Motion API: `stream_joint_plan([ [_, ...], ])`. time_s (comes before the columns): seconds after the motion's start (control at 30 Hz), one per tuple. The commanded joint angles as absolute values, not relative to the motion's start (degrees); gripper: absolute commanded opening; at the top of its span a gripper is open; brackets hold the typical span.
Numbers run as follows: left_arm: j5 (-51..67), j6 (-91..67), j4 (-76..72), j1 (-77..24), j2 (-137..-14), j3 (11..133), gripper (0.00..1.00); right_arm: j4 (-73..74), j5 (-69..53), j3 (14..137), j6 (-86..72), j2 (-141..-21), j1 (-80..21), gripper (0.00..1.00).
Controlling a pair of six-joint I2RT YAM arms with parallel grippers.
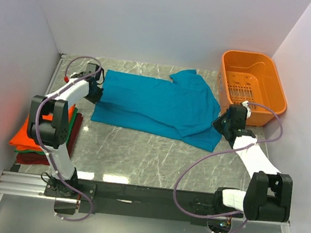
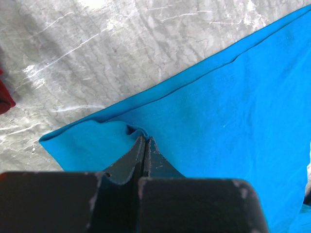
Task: Fold and stack the t-shirts
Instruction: Fold the tshirt
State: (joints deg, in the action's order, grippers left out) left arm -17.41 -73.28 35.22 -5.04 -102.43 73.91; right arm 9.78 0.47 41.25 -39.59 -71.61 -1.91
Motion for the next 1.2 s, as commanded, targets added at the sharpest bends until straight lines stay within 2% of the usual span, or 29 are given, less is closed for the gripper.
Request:
stream_joint_plan([
  [0.0,-17.84,-73.3,35.24,-4.66,-103.53,76.64,0.01,7.47,0.79,40.96,-40.08,-71.72,-1.14,0.0],
  [0.57,-15.65,-70.49,32.79,-3.6,-108.19,78.75,0.01,5.98,0.26,41.92,-40.17,-75.32,-0.97,0.0],
  [0.63,-14.68,-69.96,30.86,-3.52,-107.75,78.05,0.09,6.15,0.18,42.62,-39.9,-76.2,-0.97,0.02],
  [0.67,-14.59,-69.87,30.24,-3.43,-107.41,77.09,0.18,6.24,0.18,42.89,-39.82,-76.46,-0.97,0.07],
  [0.7,-14.42,-69.7,29.71,-3.25,-106.45,76.56,0.3,6.24,0.18,42.98,-39.73,-76.55,-0.88,0.24],
  [0.77,-14.33,-69.52,28.31,-3.08,-105.04,75.33,0.44,6.5,0.18,43.5,-39.29,-76.64,-0.97,0.4],
  [0.8,-14.5,-69.26,27.95,-2.99,-103.38,75.06,0.6,6.68,-0.35,43.68,-39.03,-76.55,-0.97,0.5],
  [0.9,-15.2,-68.73,28.91,-3.08,-100.39,74.53,0.78,7.64,-1.49,44.3,-38.5,-75.85,-1.84,0.56],
  [0.97,-14.51,-68.55,29.18,-3.08,-98.71,72.87,0.79,8.44,-0.62,44.03,-38.41,-74.89,-4.03,0.56],
  [1.0,-13.89,-67.68,28.48,-3.08,-96.7,71.82,0.93,8.87,-0.27,43.95,-38.32,-74.71,-4.91,0.56],
  [1.03,-13.36,-67.5,27.78,-3.08,-95.72,70.59,0.97,9.22,-0.09,43.68,-38.41,-74.45,-5.7,0.56],
  [1.17,-10.81,-67.24,25.4,-4.48,-90.71,62.43,0.98,9.41,-0.09,40.53,-39.28,-72.16,-8.52,0.55],
])
